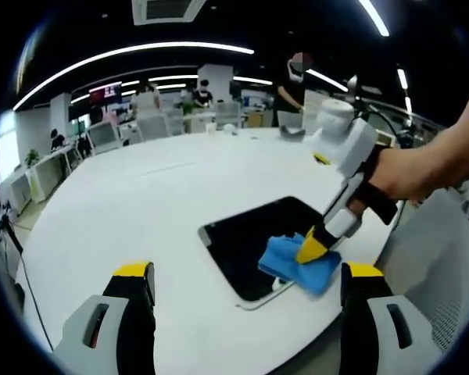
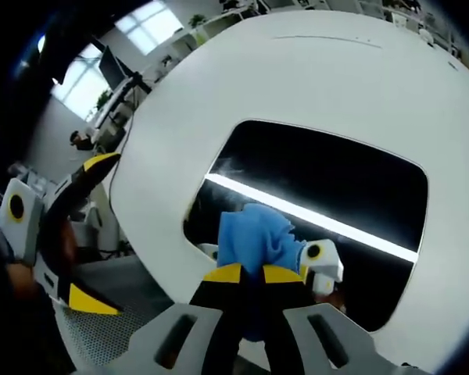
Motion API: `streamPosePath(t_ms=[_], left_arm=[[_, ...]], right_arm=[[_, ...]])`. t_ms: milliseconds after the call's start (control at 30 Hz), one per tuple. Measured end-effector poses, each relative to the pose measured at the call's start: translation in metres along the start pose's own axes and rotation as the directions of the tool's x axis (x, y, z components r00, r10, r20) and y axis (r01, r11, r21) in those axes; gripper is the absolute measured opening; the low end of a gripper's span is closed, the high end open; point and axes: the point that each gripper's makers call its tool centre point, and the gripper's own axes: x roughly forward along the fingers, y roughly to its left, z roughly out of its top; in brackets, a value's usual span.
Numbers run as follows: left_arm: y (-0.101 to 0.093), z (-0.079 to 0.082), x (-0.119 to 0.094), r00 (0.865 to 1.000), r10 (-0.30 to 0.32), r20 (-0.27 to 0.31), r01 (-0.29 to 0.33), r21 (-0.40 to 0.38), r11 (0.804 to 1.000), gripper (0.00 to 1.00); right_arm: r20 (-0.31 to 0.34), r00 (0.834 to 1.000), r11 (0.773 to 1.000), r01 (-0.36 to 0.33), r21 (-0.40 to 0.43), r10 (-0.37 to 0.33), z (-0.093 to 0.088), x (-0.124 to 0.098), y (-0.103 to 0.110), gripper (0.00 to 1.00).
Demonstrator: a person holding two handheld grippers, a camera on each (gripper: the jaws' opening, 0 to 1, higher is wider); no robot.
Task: Wipe the mirror surface with the cleaning cloth until all visible marks leave the cleaned area.
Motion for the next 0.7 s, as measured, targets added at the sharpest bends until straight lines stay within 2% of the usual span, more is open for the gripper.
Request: streamPosePath(t_ms=[700], left_arm=[[-0.002,0.001,0.001,1.0,-0.012,0.005,0.012,-0.002,1.0,0.99]], right_arm=[[0.001,0.998,0.998,0.063,-0.008,-0.063,0.011,0.002,-0.008,0.01]])
